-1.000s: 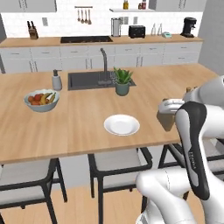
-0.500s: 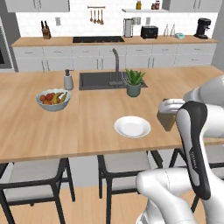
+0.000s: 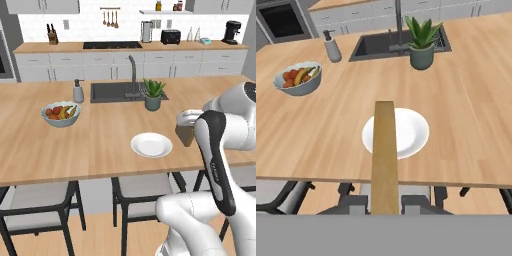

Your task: Start the toaster. Once the lever pops up, take the bread to the plate on the dining counter.

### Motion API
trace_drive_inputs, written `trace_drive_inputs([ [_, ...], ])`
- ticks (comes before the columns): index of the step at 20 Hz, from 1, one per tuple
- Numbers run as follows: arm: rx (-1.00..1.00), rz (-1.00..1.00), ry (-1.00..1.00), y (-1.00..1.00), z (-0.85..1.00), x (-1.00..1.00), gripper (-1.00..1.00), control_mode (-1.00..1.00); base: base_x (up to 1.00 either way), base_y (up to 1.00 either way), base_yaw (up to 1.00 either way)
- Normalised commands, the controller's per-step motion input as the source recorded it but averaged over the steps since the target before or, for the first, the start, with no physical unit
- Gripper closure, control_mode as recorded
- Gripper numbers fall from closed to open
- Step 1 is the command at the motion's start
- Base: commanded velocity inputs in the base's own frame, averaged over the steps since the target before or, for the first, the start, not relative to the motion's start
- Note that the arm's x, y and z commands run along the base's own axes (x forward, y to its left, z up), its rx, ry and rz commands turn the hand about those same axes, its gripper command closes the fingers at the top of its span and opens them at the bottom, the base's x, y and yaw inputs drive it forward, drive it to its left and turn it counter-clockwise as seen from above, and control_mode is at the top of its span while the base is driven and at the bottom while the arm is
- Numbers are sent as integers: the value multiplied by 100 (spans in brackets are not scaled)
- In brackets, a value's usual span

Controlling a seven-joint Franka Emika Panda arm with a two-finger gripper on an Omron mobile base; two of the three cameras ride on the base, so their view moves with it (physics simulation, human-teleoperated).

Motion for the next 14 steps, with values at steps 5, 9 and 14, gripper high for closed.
trace_drive_inputs([
  [5, 0, 1, 16, 0, -26, 90, 100, -100, 0, 0, 0],
  [9, 0, 1, 15, 0, -50, 98, 100, -100, 0, 0, 0],
  [14, 2, 4, -2, 7, -52, 58, 100, -100, 0, 0, 0],
])
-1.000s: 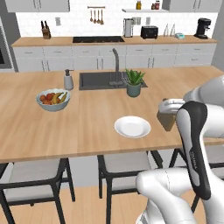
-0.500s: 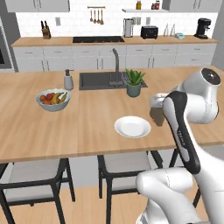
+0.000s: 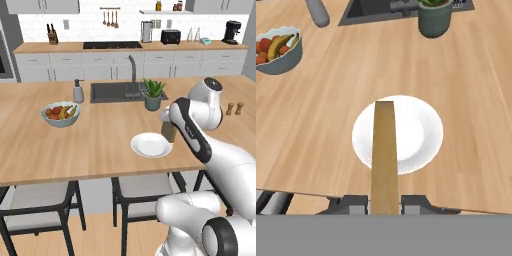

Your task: Start the toaster. Once the lever pops up, take the bread to the plate on the dining counter.

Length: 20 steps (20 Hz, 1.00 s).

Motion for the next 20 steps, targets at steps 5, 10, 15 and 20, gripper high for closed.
trace_drive_inputs([
  [5, 7, 6, 0, 26, -34, 46, 100, -100, 0, 0, 0],
  [10, 8, 5, 20, 11, -45, 42, 100, -100, 0, 0, 0],
  [15, 8, 1, 7, 0, -32, 14, 100, -100, 0, 0, 0],
  [20, 8, 0, 0, 2, 0, 4, 100, -100, 0, 0, 0],
])
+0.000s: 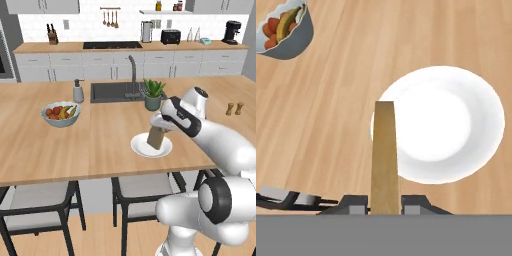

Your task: Start the toaster. Once the lever pops up, take the bread to the plate on the dining counter.

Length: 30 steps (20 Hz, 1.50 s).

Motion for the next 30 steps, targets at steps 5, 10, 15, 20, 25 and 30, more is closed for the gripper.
trace_drive_inputs([
  [5, 6, 0, 0, 16, -25, 28, 100, -100, 0, 0, 0],
  [10, 3, 0, 0, 0, -25, 26, 100, -100, 0, 0, 0],
  [15, 1, 0, -2, 0, -25, 3, 100, -100, 0, 0, 0],
  [20, 1, 0, 0, 0, -32, 0, 100, -100, 0, 0, 0],
  [25, 0, 0, -5, -2, -10, 3, 100, -100, 0, 0, 0],
  [30, 0, 0, -4, -1, 5, 22, 100, -100, 0, 0, 0],
])
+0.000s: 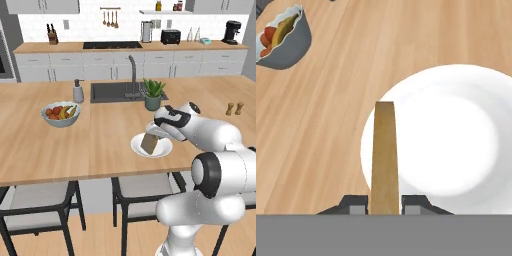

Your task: Start the toaster. Once the lever pops up, take the bread to the plate on the dining counter.

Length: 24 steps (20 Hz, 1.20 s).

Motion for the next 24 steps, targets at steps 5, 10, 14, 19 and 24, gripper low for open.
trace_drive_inputs([
  [5, 0, 0, 0, 0, -3, 31, 100, -100, 0, 0, 0],
  [10, 0, 0, 0, 0, -25, 4, 100, -100, 0, 0, 0],
  [14, 0, 0, 0, -6, -29, 0, 100, -100, 0, 0, 0],
  [19, 0, 0, 0, -5, -3, 6, 100, -100, 0, 0, 0],
  [24, 0, 0, 0, -1, 0, 8, 100, -100, 0, 0, 0],
])
